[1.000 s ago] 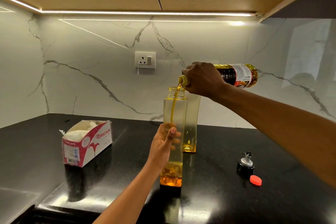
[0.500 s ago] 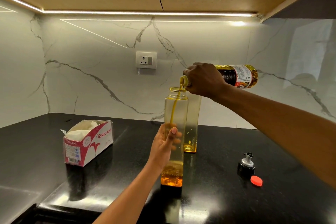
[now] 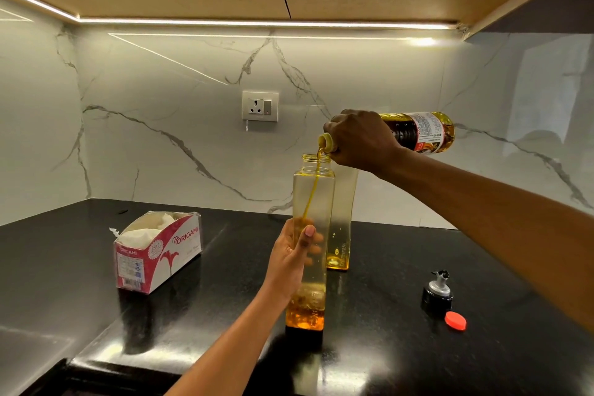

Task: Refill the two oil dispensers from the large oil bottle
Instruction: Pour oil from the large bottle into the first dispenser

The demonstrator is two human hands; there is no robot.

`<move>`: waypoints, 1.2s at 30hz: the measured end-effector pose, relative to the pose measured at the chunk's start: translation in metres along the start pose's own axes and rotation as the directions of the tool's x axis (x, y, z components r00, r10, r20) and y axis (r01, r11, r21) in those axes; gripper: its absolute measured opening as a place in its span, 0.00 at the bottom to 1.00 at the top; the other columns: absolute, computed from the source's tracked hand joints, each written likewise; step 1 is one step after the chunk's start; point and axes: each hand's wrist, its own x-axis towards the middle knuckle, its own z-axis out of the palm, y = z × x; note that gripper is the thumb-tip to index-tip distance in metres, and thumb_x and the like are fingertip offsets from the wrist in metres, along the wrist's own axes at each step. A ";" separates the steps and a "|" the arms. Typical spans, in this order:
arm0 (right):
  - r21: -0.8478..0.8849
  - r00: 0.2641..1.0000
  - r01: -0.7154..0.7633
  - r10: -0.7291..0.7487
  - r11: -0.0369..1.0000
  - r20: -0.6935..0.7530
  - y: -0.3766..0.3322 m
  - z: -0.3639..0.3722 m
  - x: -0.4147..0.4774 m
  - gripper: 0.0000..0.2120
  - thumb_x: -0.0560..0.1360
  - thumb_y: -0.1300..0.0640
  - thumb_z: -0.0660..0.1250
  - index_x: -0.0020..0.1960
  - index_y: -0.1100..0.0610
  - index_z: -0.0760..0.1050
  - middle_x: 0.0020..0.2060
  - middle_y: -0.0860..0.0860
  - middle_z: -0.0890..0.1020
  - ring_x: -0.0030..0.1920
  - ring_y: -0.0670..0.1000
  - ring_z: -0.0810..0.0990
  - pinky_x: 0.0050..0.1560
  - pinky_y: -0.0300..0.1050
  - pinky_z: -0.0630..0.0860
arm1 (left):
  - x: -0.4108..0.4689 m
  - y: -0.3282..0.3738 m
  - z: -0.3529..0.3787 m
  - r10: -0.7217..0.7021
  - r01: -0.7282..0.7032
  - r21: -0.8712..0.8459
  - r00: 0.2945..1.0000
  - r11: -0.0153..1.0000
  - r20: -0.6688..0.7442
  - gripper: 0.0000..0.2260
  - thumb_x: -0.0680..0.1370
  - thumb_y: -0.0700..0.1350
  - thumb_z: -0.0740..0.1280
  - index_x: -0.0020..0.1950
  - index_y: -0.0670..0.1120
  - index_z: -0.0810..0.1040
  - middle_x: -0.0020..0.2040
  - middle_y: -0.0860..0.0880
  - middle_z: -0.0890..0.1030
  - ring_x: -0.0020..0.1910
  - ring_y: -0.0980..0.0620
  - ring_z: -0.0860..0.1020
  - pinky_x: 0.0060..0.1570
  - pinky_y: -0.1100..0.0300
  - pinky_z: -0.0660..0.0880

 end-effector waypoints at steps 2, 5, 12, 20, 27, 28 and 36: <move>0.004 1.000 0.001 -0.001 1.000 0.005 0.000 0.001 0.000 0.14 0.76 0.49 0.61 0.46 0.60 0.77 0.41 0.54 0.82 0.44 0.55 0.80 0.39 0.44 0.70 | 0.000 0.000 0.000 -0.002 0.002 0.000 1.000 1.000 0.003 0.40 0.58 0.76 0.69 0.56 0.46 0.73 0.39 0.54 0.82 0.36 0.58 0.79 0.36 0.65 0.75; 0.013 1.000 -0.001 0.001 1.000 0.005 0.000 0.000 -0.001 0.14 0.76 0.50 0.61 0.46 0.60 0.77 0.42 0.55 0.82 0.44 0.55 0.80 0.40 0.45 0.72 | 0.000 0.000 0.000 -0.004 0.004 -0.004 1.000 1.000 0.006 0.40 0.58 0.75 0.69 0.55 0.46 0.73 0.39 0.54 0.82 0.36 0.58 0.79 0.35 0.66 0.75; 0.011 1.000 0.009 -0.009 1.000 0.003 0.001 -0.002 0.000 0.14 0.75 0.50 0.62 0.47 0.61 0.78 0.42 0.56 0.82 0.44 0.56 0.80 0.40 0.46 0.73 | 0.000 -0.001 -0.001 -0.004 0.004 0.000 1.000 1.000 0.004 0.39 0.58 0.75 0.69 0.55 0.47 0.74 0.39 0.54 0.82 0.37 0.57 0.79 0.36 0.64 0.75; -0.003 1.000 0.028 -0.028 1.000 0.002 0.001 -0.005 0.001 0.15 0.76 0.50 0.62 0.48 0.61 0.78 0.43 0.56 0.82 0.45 0.57 0.80 0.42 0.47 0.73 | -0.001 0.000 0.000 0.002 -0.002 -0.004 1.000 1.000 -0.001 0.40 0.57 0.76 0.68 0.55 0.47 0.73 0.40 0.53 0.81 0.37 0.57 0.79 0.37 0.64 0.75; 0.004 1.000 0.026 -0.026 1.000 0.006 0.001 -0.004 0.000 0.16 0.77 0.49 0.61 0.49 0.61 0.78 0.44 0.55 0.82 0.46 0.56 0.80 0.43 0.47 0.73 | -0.001 0.000 0.000 0.001 -0.001 0.012 1.000 1.000 -0.001 0.40 0.58 0.76 0.68 0.55 0.47 0.73 0.39 0.54 0.81 0.37 0.57 0.79 0.37 0.64 0.76; 0.005 1.000 0.024 -0.024 1.000 0.007 0.001 -0.004 0.000 0.16 0.77 0.49 0.61 0.49 0.61 0.78 0.44 0.56 0.82 0.46 0.56 0.80 0.43 0.47 0.73 | -0.001 0.000 0.000 0.001 -0.001 0.013 1.000 1.000 -0.001 0.40 0.58 0.76 0.68 0.55 0.47 0.73 0.39 0.54 0.82 0.37 0.57 0.79 0.37 0.64 0.76; 0.004 1.000 0.028 -0.028 1.000 0.013 0.001 -0.004 -0.001 0.16 0.77 0.48 0.61 0.50 0.61 0.78 0.45 0.56 0.82 0.47 0.56 0.80 0.45 0.47 0.74 | 0.000 -0.002 0.000 0.005 -0.004 0.009 1.000 1.000 -0.003 0.39 0.59 0.76 0.68 0.55 0.47 0.73 0.39 0.54 0.82 0.37 0.57 0.79 0.37 0.65 0.76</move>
